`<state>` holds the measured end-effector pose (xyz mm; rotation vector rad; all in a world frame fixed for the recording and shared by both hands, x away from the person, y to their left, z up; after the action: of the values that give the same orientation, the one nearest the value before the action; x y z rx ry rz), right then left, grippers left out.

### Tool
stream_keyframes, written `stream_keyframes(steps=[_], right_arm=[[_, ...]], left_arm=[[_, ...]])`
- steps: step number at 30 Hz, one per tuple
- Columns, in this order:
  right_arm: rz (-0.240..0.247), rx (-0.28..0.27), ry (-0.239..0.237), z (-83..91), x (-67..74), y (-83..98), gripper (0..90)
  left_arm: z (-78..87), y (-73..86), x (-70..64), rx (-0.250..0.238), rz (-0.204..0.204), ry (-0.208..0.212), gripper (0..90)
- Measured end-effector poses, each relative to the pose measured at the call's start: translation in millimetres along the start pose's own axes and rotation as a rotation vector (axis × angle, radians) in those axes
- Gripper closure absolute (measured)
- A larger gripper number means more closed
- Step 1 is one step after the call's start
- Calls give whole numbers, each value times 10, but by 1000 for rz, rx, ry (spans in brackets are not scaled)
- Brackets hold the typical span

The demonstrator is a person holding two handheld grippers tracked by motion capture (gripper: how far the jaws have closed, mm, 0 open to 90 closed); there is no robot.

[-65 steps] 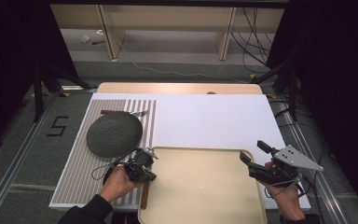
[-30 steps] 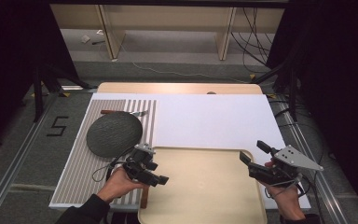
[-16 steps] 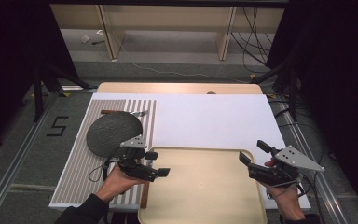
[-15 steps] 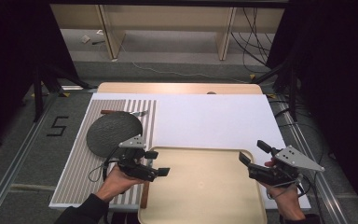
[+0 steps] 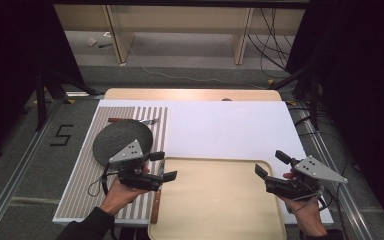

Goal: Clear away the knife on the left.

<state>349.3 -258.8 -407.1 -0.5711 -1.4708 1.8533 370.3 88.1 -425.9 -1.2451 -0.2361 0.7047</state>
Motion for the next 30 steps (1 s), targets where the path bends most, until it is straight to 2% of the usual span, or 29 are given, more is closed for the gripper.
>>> stream_keyframes(steps=[5, 11, 23, 30], right_arm=[[-4, -5, -8, 3, 12, -6, 165], [2, -10, -23, 0, 40, -11, 163], [14, -10, -58, -8, 108, -17, 163], [16, -10, -65, -4, 111, -15, 162]], left_arm=[[-4, 28, -14, 16, -30, -14, 156], [39, 1, -29, -21, -54, -29, 151], [144, 26, -30, -24, -34, -37, 151], [168, 54, -56, -16, -37, -47, 151]])
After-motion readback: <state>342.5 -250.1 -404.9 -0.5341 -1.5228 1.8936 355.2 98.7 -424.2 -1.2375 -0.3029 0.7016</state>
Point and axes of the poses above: each handheld gripper's, and its own axes: z roughly backward along the jaws, y roughly out of its underside, x roughly to its left, the point moved 6 cm from there along -z, roughly forward along the jaws, and after that the axes turned 8 degrees about -y, right-handed, at the moved point
